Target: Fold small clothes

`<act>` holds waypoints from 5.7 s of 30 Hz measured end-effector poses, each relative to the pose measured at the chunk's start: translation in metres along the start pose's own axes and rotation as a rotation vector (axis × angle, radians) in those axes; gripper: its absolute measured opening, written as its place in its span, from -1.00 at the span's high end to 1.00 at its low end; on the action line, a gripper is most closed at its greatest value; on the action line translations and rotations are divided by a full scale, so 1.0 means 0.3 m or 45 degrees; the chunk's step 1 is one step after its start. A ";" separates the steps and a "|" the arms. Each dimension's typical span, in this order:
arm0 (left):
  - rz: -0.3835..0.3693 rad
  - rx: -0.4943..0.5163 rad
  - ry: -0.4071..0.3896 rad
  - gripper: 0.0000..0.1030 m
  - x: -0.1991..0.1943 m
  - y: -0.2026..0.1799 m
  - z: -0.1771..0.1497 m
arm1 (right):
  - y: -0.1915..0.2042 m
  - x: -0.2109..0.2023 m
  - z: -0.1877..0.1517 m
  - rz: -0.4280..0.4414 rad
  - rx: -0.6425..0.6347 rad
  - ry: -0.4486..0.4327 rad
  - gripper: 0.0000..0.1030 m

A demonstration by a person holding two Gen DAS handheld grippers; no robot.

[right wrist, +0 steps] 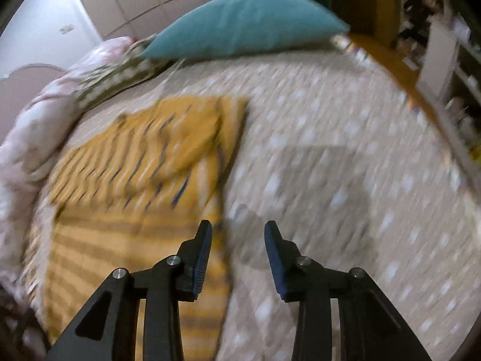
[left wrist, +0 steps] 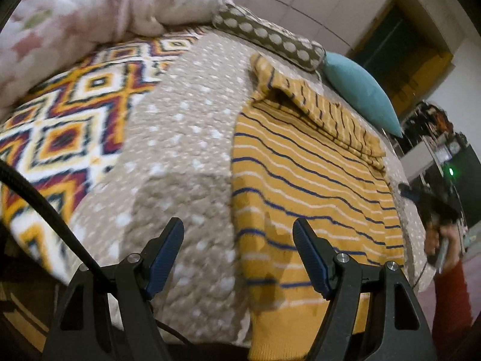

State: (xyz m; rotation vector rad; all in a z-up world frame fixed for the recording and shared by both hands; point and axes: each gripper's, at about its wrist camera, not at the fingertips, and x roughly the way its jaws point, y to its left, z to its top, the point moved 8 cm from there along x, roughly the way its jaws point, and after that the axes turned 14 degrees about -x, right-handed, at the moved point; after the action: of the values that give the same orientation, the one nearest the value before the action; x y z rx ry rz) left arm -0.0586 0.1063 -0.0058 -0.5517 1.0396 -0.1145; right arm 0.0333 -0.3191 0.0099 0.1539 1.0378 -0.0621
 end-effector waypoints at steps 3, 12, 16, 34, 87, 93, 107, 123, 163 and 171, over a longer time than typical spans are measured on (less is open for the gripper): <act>0.018 0.017 0.067 -0.43 0.081 -0.005 0.018 | 0.036 -0.003 -0.150 0.144 0.064 0.017 0.23; -0.236 -0.037 0.242 -0.25 0.199 -0.091 0.015 | 0.104 -0.044 -0.372 0.501 0.270 -0.082 0.22; -0.286 -0.024 0.273 -0.01 0.214 -0.123 -0.052 | 0.214 -0.029 -0.447 0.722 0.329 -0.062 0.21; -0.324 -0.078 0.244 0.05 0.127 -0.125 -0.231 | 0.459 -0.116 -0.707 0.834 0.258 -0.022 0.21; -0.094 -0.093 0.114 0.79 0.546 -0.479 0.549 | 0.294 0.072 0.173 0.356 -0.015 -0.187 0.79; -0.281 -0.341 0.240 0.27 0.641 -0.463 0.616 | 0.201 0.238 0.261 0.530 0.243 -0.125 0.49; -0.442 -0.555 0.135 -0.24 0.534 -0.378 0.729 | 0.096 0.284 0.377 0.749 0.627 -0.216 -0.32; -0.044 -0.099 0.100 -0.33 0.342 -0.295 0.413 | 0.158 -0.003 0.107 0.291 0.055 -0.152 0.42; 0.073 0.025 -0.438 -0.41 0.293 -0.102 0.536 | 0.076 0.136 0.441 -0.284 0.054 -0.182 0.61; 0.036 -0.073 -0.444 -0.41 0.258 0.045 0.576 | 0.755 0.239 0.310 0.109 -0.504 -0.055 0.61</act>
State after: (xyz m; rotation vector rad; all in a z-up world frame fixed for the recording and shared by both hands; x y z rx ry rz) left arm 0.1243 0.1566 -0.0068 -0.5844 0.7118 0.0369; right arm 0.1771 -0.1084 0.0165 -0.1620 0.9799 0.2162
